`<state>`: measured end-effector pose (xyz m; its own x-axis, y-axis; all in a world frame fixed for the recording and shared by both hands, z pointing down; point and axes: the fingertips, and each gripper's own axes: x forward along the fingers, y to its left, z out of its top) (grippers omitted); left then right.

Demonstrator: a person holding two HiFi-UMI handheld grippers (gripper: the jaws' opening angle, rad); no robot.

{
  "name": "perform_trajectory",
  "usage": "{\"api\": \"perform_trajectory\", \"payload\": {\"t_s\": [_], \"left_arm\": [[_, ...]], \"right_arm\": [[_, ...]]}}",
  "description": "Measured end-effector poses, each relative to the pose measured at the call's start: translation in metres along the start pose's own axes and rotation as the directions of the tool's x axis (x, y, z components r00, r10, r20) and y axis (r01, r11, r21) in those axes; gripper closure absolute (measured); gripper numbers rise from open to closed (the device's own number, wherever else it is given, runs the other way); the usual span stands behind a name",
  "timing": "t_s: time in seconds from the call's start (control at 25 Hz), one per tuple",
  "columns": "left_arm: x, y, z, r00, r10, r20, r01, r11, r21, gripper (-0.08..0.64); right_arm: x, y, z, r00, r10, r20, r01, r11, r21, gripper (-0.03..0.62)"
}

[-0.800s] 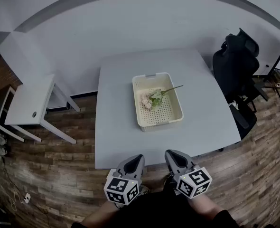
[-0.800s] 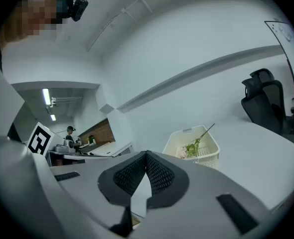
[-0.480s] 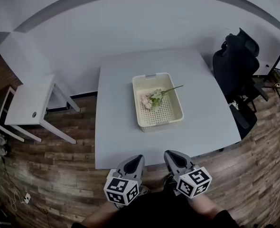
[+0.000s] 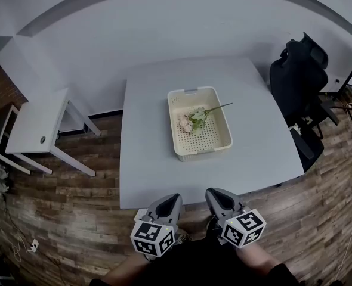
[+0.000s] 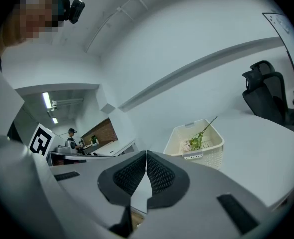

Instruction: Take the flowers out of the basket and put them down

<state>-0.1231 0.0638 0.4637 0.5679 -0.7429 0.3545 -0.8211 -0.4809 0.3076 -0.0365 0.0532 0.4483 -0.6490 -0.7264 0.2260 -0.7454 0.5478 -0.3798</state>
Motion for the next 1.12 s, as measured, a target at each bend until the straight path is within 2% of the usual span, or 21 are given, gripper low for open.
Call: {"api": "perform_trajectory", "payload": {"t_s": [0.24, 0.48, 0.76, 1.12], "left_arm": [[0.005, -0.004, -0.006, 1.000, -0.022, -0.019, 0.022, 1.000, -0.007, 0.554], [0.016, -0.014, 0.006, 0.999, -0.031, -0.020, 0.031, 0.999, 0.011, 0.554], [0.037, -0.022, 0.018, 1.000, 0.009, -0.009, -0.008, 1.000, 0.014, 0.554], [0.072, -0.033, 0.029, 0.998, 0.067, 0.009, -0.067, 0.998, -0.005, 0.552]], "right_arm": [[-0.009, -0.008, -0.001, 0.999, -0.035, 0.005, 0.035, 0.999, 0.005, 0.569], [-0.018, -0.026, 0.020, 0.998, -0.060, 0.019, 0.061, 0.997, -0.037, 0.569], [-0.018, -0.051, 0.038, 1.000, -0.022, 0.018, 0.023, 0.998, -0.051, 0.569], [-0.014, -0.086, 0.047, 0.998, 0.048, -0.028, -0.049, 0.997, -0.053, 0.569]]}}
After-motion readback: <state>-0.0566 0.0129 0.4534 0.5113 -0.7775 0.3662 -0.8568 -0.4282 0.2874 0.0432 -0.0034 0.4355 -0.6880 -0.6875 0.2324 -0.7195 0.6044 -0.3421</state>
